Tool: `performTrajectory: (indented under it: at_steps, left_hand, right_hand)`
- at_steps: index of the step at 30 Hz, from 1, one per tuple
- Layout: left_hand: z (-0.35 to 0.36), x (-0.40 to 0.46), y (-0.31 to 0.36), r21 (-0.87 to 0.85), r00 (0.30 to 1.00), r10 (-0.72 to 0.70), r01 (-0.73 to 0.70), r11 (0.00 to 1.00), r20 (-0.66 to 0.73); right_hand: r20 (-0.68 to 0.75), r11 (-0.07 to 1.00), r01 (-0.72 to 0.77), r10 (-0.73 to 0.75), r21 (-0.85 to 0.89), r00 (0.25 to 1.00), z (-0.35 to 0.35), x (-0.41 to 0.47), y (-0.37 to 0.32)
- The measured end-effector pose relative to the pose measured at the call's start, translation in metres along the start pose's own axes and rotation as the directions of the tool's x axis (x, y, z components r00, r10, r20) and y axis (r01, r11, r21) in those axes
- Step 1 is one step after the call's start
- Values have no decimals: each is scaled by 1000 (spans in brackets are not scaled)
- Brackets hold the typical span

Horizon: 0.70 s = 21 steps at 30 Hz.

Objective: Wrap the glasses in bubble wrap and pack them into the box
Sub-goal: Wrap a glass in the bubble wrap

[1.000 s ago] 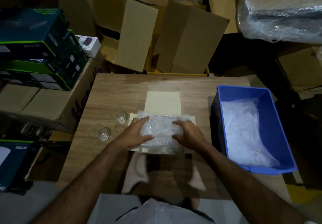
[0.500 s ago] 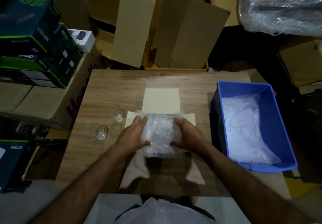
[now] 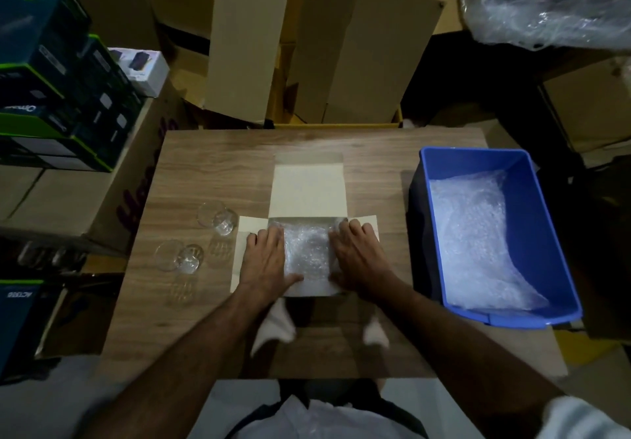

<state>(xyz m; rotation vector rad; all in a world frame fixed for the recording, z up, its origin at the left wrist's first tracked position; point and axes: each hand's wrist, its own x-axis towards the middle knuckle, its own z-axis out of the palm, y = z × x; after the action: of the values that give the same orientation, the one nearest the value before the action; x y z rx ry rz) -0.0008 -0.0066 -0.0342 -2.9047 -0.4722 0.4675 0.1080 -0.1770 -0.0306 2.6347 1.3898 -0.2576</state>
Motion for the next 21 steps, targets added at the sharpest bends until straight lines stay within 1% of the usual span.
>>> performTrajectory:
  at_steps: [3, 4, 5, 7, 8, 9, 10, 11, 12, 13, 14, 15, 17, 19, 21]
  left_hand:
    - [-10, -7, 9, 4, 989, -5, 6, 1000, -146]
    - [-13, -10, 11, 12, 987, 4, -2, 1000, -163]
    - [-15, -12, 15, 25, 983, 28, -24, 999, -179]
    - [-11, -12, 19, 38, 971, 148, -144, 989, -188]
    - [-10, -11, 20, 30, 967, 187, -184, 982, -173]
    - [-11, -9, 20, 27, 970, 183, -181, 983, -161]
    - [-11, -6, 19, -4, 976, 150, -152, 988, -157]
    - [-10, -1, 18, -84, 984, 137, -146, 986, -110]
    - [-8, 4, 16, -141, 991, 133, -132, 981, -3]
    - [-7, 9, 16, -164, 979, 147, -124, 979, 139]
    - [-6, 13, 14, -166, 962, 144, -106, 980, 233]
    - [-5, 16, 14, -145, 952, 148, -113, 983, 266]
    - [1, 20, 15, -117, 948, 130, -100, 988, 290]
    - [3, 21, 18, -95, 951, 125, -102, 990, 284]
    - [6, 20, 20, -42, 965, 129, -122, 992, 230]
  right_hand:
    - [-67, 999, -33, 36, 42, 997, -6, -4, -8]
    - [-91, 997, -44, 49, 57, 995, -10, -9, -13]
    - [-124, 997, -35, 44, 74, 991, -12, -13, -19]
    - [-170, 994, 44, -27, 98, 985, -7, -19, -32]
    - [-149, 991, 84, -68, 101, 986, -6, -19, -37]
    - [-107, 989, 106, -95, 103, 990, -4, -18, -42]
    - [-42, 989, 102, -98, 110, 994, -3, -15, -46]
    - [34, 991, 78, -82, 107, 996, 0, -10, -49]
    - [108, 996, 42, -51, 80, 993, 4, -5, -50]
    - [161, 999, 0, -8, 49, 987, 7, 1, -49]
    - [192, 998, -46, 38, 34, 981, 9, 5, -48]
    - [210, 997, -70, 64, 23, 976, 10, 9, -46]
    - [236, 996, -76, 64, 42, 970, 10, 14, -43]
    - [245, 991, -91, 65, 95, 967, 12, 16, -41]
    - [252, 984, -123, 88, 129, 964, 17, 17, -41]
